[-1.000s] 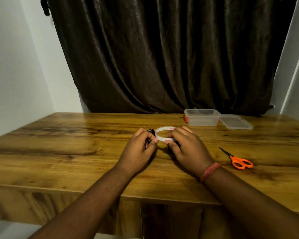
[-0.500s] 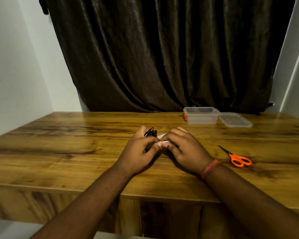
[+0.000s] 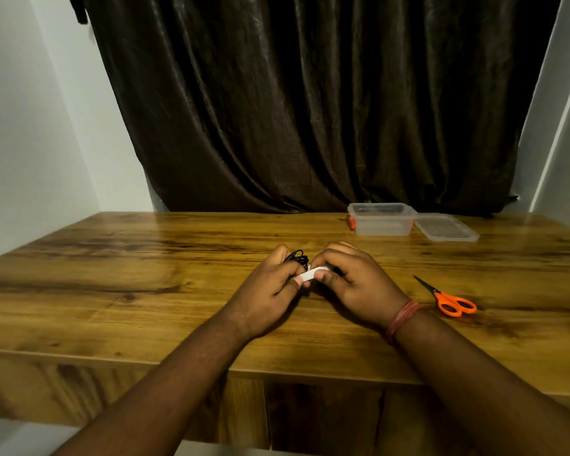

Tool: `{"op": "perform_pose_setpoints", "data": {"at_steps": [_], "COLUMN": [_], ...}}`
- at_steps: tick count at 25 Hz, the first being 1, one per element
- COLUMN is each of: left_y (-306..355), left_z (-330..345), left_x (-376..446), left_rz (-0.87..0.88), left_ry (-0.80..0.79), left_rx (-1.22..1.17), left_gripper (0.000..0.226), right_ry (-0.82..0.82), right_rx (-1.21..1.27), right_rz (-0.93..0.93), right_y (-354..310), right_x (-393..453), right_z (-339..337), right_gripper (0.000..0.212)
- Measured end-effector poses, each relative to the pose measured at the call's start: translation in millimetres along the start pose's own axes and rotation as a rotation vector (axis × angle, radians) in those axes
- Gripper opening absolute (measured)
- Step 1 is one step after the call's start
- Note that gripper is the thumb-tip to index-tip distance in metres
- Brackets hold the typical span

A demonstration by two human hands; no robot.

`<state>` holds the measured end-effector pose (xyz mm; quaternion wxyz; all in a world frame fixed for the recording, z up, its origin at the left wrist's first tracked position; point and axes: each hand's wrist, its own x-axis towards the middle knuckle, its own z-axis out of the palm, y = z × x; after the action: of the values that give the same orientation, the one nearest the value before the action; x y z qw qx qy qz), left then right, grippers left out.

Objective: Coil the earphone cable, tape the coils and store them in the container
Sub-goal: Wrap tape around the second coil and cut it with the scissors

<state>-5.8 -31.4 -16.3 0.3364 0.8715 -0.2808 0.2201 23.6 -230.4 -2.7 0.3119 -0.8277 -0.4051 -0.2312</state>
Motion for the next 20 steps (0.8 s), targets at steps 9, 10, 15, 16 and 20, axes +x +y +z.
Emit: {"op": "perform_pose_setpoints", "data": {"at_steps": [9,10,15,16,20], "left_y": [0.1,0.9,1.9,1.5,-2.7], "left_z": [0.0,0.1,-0.2,-0.2,-2.1], "left_x": [-0.6,-0.6,-0.3,0.3,0.4], "left_rz": [-0.026,-0.028,-0.026,-0.036,-0.125], "left_ry": [-0.036,-0.038,-0.036,-0.034,0.05], "left_rx": [0.019,0.018,0.013,0.009,-0.091], "left_gripper": [0.018,0.018,0.013,0.016,0.021], "right_ry": [0.008,0.007,0.014,0.019,0.053], "right_rx": [0.035,0.03,0.026,0.024,0.016], "right_rz": [0.06,0.06,0.058,0.054,0.088], "right_y": [-4.6,-4.4,-3.4,-3.0,0.3], "right_x": [-1.2,-1.2,-1.1,-1.3,-2.4], "right_z": [-4.2,-4.3,-3.4,-3.1,-4.0], "right_gripper": [0.008,0.008,0.007,0.007,0.006]}}
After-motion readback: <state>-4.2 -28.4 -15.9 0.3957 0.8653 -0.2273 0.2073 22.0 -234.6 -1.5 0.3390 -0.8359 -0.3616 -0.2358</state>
